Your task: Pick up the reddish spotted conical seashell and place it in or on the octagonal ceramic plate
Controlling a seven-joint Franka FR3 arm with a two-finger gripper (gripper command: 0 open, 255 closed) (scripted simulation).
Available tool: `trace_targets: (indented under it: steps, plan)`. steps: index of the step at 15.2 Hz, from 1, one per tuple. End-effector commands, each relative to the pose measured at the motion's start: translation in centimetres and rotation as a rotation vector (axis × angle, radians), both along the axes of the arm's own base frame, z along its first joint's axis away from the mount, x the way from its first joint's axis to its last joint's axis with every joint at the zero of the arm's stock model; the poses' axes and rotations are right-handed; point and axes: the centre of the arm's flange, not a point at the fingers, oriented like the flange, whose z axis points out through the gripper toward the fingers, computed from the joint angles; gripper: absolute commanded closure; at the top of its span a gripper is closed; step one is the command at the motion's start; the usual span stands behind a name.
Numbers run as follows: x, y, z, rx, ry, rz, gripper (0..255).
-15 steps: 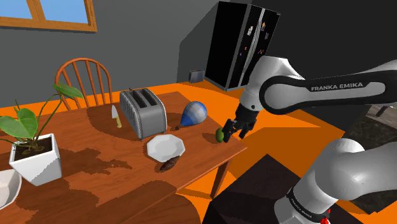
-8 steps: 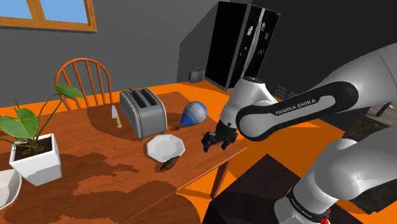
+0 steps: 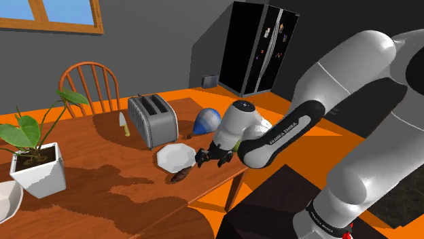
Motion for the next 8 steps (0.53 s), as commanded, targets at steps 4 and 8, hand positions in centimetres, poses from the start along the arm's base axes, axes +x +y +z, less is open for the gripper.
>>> trace_targets:
  steps: [4, 8]
  plan:
    - [3.1, 2.9, -5.0, 0.002, -0.060, -0.077, 0]
    - [6.2, 4.8, -8.6, 0.000, -0.100, -0.148, 0]
